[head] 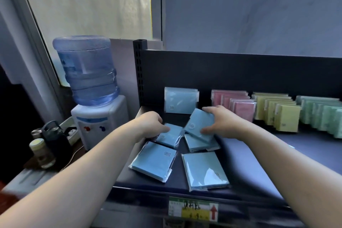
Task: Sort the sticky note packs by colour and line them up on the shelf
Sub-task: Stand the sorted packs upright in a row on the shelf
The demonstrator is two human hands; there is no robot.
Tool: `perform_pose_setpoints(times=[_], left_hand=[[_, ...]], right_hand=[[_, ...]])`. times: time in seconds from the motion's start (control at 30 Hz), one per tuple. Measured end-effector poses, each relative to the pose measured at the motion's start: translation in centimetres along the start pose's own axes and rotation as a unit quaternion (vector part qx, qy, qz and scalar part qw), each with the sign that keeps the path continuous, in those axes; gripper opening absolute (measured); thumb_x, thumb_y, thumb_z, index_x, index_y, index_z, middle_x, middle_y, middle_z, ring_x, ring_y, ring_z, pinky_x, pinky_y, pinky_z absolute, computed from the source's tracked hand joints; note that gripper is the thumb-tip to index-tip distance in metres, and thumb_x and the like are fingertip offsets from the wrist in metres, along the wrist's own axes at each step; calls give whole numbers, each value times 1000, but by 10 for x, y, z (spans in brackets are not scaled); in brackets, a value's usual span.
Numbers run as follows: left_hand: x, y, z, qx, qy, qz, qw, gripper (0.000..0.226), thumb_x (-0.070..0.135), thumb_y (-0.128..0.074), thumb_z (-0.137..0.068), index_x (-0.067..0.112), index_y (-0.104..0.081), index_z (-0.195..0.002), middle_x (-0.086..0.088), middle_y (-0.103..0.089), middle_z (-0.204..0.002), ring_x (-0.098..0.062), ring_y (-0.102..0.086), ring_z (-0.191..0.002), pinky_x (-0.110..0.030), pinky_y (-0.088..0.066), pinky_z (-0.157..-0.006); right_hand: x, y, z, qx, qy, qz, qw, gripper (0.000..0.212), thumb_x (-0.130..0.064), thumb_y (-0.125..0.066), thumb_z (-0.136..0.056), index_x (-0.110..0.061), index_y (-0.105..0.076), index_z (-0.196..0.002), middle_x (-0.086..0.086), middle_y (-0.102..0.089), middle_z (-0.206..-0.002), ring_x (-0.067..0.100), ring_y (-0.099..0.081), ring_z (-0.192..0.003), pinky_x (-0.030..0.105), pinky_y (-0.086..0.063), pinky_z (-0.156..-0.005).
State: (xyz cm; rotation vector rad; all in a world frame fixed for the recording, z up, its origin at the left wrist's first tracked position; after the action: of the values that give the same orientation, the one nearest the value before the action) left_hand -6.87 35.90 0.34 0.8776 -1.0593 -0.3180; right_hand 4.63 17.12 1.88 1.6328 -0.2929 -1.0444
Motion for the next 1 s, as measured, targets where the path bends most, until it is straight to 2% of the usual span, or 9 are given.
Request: perform_pose_setpoints(times=[0.1, 0.2, 0.27, 0.37, 0.53, 0.63, 0.7, 0.9, 1.0], left_hand=[[12, -7, 8, 1, -6, -66, 998, 29, 34, -69, -81, 10, -56, -75, -13, -51, -64, -22, -53, -60, -26, -31, -51], [20, -14, 9, 18, -28, -115, 993, 43, 30, -69, -81, 1, -58, -110, -13, -63, -108, -27, -60, -101, -25, -35, -60], [23, -12, 11, 28, -33, -108, 993, 38, 24, -66, -82, 0, -56, -110, -15, -62, -106, -27, -61, -93, -27, -42, -64], [22, 1, 21, 11, -17, -155, 988, 31, 29, -64, -84, 5, -57, -101, -9, -58, -93, -19, -52, -69, -26, -45, -57], [12, 16, 56, -95, 92, -270, 954, 77, 64, -66, -74, 14, -46, -130, -1, -57, -109, -15, -59, -79, -27, -52, -63], [4, 13, 68, -129, 128, -324, 928, 80, 75, -65, -63, 15, -52, -114, -3, -66, -95, -18, -64, -75, -32, -55, -73], [-3, 7, 73, -133, 137, -340, 921, 72, 77, -67, -59, 19, -49, -98, -3, -66, -89, -17, -63, -68, -31, -53, -67], [-10, -1, 78, -88, 136, -271, 949, 77, 70, -77, -52, 22, -41, -101, 2, -58, -93, -12, -64, -66, -29, -48, -61], [-19, -1, 77, -62, 125, -168, 976, 69, 60, -80, -51, 22, -51, -101, 2, -63, -99, -17, -64, -83, -31, -52, -70]], right_hand=[[9, 4, 4, 18, 1, -69, 997, 62, -15, -66, -84, -15, -42, -141, 2, -54, -132, 17, -56, -110, 26, -44, -93], [17, 4, 5, 38, -20, -194, 980, 49, -3, -56, -87, -12, -51, -135, 4, -63, -116, 17, -63, -97, 29, -52, -81], [23, 4, 5, 50, -31, -281, 958, 44, 0, -56, -87, -9, -56, -129, 5, -65, -108, 14, -63, -87, 26, -52, -71], [26, 4, 6, 38, -30, -368, 929, 32, 4, -55, -88, -8, -64, -116, 3, -68, -95, 16, -62, -82, 28, -50, -75], [14, -6, 9, 3, -3, -401, 916, 27, 7, -54, -88, -10, -65, -106, 3, -68, -87, 13, -64, -73, 22, -53, -65], [8, -13, 8, -7, 11, -405, 914, 26, 4, -56, -87, -8, -63, -109, 8, -68, -94, 19, -66, -81, 33, -56, -76], [5, -16, 8, -4, 16, -413, 911, 24, 2, -59, -87, -10, -61, -108, 11, -66, -100, 22, -65, -86, 37, -56, -81], [2, -20, 12, -19, 19, -502, 864, 11, -3, -65, -85, -11, -60, -91, 11, -67, -88, 25, -65, -76, 39, -54, -71], [0, -18, 15, -23, 20, -524, 851, 5, -7, -65, -86, -9, -61, -87, 9, -68, -79, 23, -64, -66, 34, -54, -61]])
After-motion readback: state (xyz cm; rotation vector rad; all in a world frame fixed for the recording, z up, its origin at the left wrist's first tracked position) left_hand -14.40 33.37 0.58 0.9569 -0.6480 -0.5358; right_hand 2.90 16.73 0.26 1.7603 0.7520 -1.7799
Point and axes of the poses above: each hand's wrist, its own z-axis away from the middle knuckle, its own y-axis out of the back of the hand, x = y × z, the point moved 3 cm from there along -z, towards the middle knuckle
